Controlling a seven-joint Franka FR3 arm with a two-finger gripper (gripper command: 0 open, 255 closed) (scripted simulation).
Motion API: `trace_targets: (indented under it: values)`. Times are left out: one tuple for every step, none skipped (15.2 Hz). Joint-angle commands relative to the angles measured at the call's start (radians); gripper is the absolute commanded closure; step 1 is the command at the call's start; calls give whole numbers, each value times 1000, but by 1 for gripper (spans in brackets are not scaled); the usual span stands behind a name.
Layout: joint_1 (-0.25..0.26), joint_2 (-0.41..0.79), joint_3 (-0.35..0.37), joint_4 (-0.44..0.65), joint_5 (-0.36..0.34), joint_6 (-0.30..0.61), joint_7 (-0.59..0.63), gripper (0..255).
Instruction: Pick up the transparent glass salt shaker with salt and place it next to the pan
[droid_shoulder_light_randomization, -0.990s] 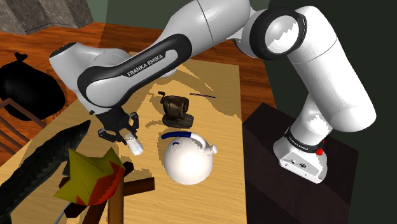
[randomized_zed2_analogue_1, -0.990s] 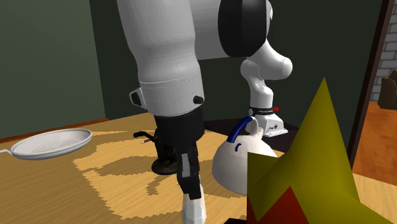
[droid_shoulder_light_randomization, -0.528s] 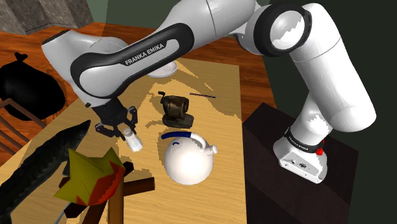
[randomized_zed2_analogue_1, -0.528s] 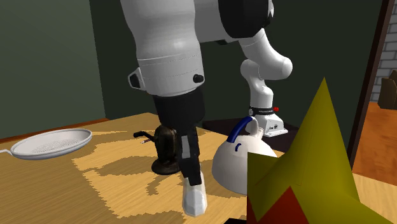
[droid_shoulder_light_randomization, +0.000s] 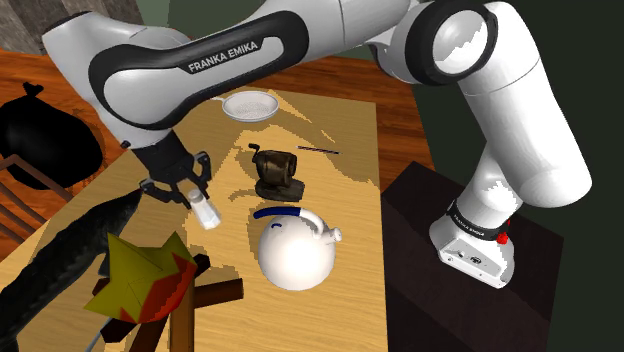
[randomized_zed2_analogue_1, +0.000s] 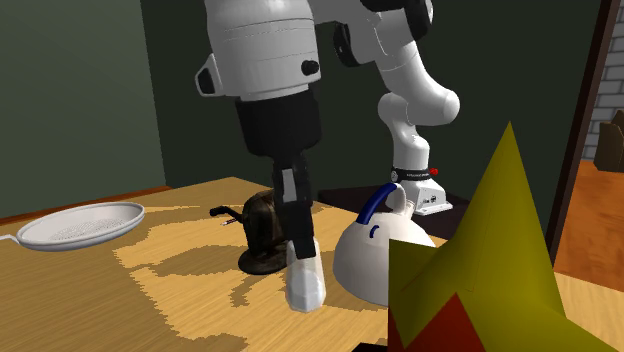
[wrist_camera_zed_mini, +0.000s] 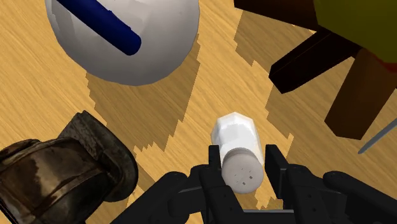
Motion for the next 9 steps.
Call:
trace_targets:
  values:
    - [1,-10,2,9,3,-19,0,255]
    - [2,-12,3,19,4,-31,-1,255]
    - [3,-14,4,29,5,-43,-1,255]
    - [5,-16,4,40,6,-55,-2,255]
    - [7,-18,5,51,7,-67,-3,255]
    - [9,-19,5,63,8,-80,-3,255]
    - [11,-20,6,76,8,-93,-4,255]
    - [13,-21,6,89,9,-106,-5,255]
    - [16,-21,6,103,9,-119,-6,255]
